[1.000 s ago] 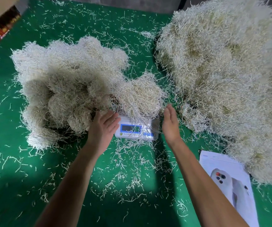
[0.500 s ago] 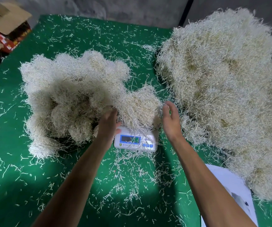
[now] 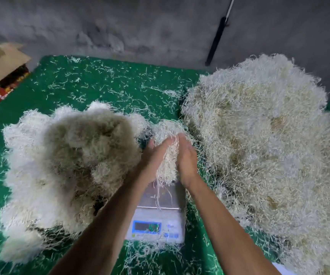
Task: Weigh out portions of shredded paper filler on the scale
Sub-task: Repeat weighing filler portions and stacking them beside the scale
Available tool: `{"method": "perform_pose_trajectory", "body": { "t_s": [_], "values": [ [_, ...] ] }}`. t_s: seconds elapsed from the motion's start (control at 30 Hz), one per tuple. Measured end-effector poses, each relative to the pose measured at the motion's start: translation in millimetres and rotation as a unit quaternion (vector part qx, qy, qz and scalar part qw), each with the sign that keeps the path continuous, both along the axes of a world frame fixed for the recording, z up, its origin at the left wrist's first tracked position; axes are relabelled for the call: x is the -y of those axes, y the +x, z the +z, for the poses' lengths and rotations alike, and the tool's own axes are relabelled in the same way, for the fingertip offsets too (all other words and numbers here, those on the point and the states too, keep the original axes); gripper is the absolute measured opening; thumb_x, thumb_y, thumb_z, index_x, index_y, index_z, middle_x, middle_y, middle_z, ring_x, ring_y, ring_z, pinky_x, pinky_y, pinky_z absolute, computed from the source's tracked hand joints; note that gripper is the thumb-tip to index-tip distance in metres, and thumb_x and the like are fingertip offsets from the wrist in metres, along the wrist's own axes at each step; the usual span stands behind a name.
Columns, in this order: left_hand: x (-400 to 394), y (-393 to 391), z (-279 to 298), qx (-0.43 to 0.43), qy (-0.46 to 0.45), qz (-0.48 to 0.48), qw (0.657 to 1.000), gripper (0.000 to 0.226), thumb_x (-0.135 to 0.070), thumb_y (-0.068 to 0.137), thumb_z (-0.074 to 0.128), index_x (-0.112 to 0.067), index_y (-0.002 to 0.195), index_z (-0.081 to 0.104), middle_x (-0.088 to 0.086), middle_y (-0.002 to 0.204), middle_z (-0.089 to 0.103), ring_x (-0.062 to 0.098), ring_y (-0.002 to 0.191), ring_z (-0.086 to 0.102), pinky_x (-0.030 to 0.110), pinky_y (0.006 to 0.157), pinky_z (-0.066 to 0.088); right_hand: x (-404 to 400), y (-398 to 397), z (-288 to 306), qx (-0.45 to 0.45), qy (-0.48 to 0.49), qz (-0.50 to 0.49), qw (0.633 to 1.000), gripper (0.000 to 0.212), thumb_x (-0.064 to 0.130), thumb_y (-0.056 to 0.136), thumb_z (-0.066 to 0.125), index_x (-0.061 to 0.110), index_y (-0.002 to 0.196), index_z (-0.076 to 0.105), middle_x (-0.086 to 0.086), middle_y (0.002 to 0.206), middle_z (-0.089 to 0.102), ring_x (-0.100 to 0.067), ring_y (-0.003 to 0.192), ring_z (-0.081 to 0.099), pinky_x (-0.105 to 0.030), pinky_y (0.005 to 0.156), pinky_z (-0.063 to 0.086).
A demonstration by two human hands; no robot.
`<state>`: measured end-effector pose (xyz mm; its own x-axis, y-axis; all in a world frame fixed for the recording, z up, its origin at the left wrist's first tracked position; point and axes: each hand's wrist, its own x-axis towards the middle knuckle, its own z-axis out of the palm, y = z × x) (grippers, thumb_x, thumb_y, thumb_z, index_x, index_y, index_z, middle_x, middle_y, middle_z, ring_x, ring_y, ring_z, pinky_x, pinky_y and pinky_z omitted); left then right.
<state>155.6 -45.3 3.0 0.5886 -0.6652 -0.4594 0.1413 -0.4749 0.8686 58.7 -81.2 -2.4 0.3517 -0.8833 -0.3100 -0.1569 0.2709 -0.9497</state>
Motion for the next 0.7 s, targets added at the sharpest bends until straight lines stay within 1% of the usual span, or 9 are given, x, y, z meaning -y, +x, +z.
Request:
{"method": "perform_pose_trajectory", "body": {
  "t_s": [0.07,0.17,0.27,0.33,0.37,0.4,0.53,0.63,0.7],
  "values": [
    [15,-11,-6,-0.003,-0.039,0.014,0.999,0.112,-0.074,0.069,0.067,-0.029,0.16,0.019,0.002,0.165,0.024,0.024,0.147,0.032,0.034,0.108,0.03,13,3,8,0.015,0.015,-0.041,0.999,0.08,0.087,0.084,0.046,0.031,0.141,0.046,0.008,0.138,0.049,-0.009,0.121,0.049,-0.038,0.105,0.04],
    [28,-40,-10,-0.004,-0.057,0.066,0.996,0.085,-0.054,0.093,0.061,-0.02,0.16,0.022,0.005,0.165,0.026,0.024,0.149,0.031,0.034,0.112,0.027,31,2,15,0.011,0.006,-0.101,0.995,0.071,0.073,0.086,0.063,0.032,0.14,0.041,0.005,0.139,0.047,-0.012,0.118,0.053,-0.036,0.102,0.041],
    [23,-66,-6,-0.053,-0.061,0.068,0.994,0.088,-0.056,0.091,0.06,-0.016,0.159,0.02,0.008,0.165,0.025,0.025,0.146,0.032,0.031,0.104,0.027,52,-11,12,-0.036,0.056,-0.093,0.994,0.07,0.049,0.094,0.067,0.011,0.148,0.044,-0.011,0.143,0.052,-0.022,0.115,0.059,-0.039,0.105,0.048],
    [17,-81,-1,-0.063,-0.058,0.039,0.996,0.091,-0.056,0.089,0.062,-0.019,0.159,0.018,0.006,0.165,0.02,0.025,0.146,0.029,0.035,0.106,0.027,62,-24,16,-0.077,0.098,-0.098,0.987,0.038,0.032,0.102,0.06,-0.003,0.117,0.059,-0.018,0.109,0.064,-0.012,0.072,0.06,-0.02,0.066,0.056],
    [14,-88,4,-0.069,-0.058,0.03,0.995,0.09,-0.054,0.089,0.063,-0.019,0.158,0.018,0.006,0.165,0.02,0.024,0.146,0.029,0.036,0.108,0.027,64,-31,17,-0.096,0.11,-0.113,0.983,0.031,0.027,0.105,0.054,-0.003,0.1,0.058,-0.013,0.089,0.06,-0.009,0.059,0.053,-0.015,0.046,0.047],
    [11,-94,9,-0.077,-0.062,0.029,0.995,0.089,-0.052,0.09,0.064,-0.019,0.158,0.018,0.006,0.164,0.021,0.024,0.145,0.029,0.036,0.108,0.028,67,-38,18,-0.103,0.117,-0.126,0.98,0.03,0.026,0.106,0.051,-0.001,0.095,0.058,-0.007,0.081,0.054,-0.009,0.056,0.049,-0.015,0.039,0.043],
    [-4,-115,29,-0.064,-0.064,0.045,0.995,0.096,-0.05,0.083,0.073,-0.014,0.157,0.023,0.009,0.158,0.034,0.021,0.134,0.042,0.03,0.098,0.032,69,-60,30,-0.049,0.139,-0.154,0.977,0.038,0.022,0.105,0.052,-0.001,0.134,0.057,0.002,0.09,0.06,-0.012,0.078,0.06,-0.02,0.066,0.053],
    [-13,-113,42,-0.012,-0.07,0.067,0.995,0.093,-0.046,0.084,0.073,-0.013,0.157,0.026,0.008,0.135,0.057,-0.002,0.11,0.059,0.02,0.087,0.048,56,-67,48,-0.024,0.101,-0.236,0.966,0.05,0.021,0.107,0.048,0.015,0.156,0.037,-0.011,0.142,0.056,-0.023,0.117,0.059,-0.032,0.094,0.052],
    [-13,-102,57,-0.023,-0.087,0.089,0.992,0.089,-0.044,0.094,0.066,-0.015,0.161,0.016,0.012,0.157,0.039,0.018,0.134,0.051,0.036,0.104,0.045,26,-63,66,0.006,0.017,-0.228,0.973,0.063,0.045,0.104,0.051,0.018,0.157,0.031,-0.012,0.148,0.051,-0.029,0.126,0.056,-0.039,0.104,0.049]
  ]
}}
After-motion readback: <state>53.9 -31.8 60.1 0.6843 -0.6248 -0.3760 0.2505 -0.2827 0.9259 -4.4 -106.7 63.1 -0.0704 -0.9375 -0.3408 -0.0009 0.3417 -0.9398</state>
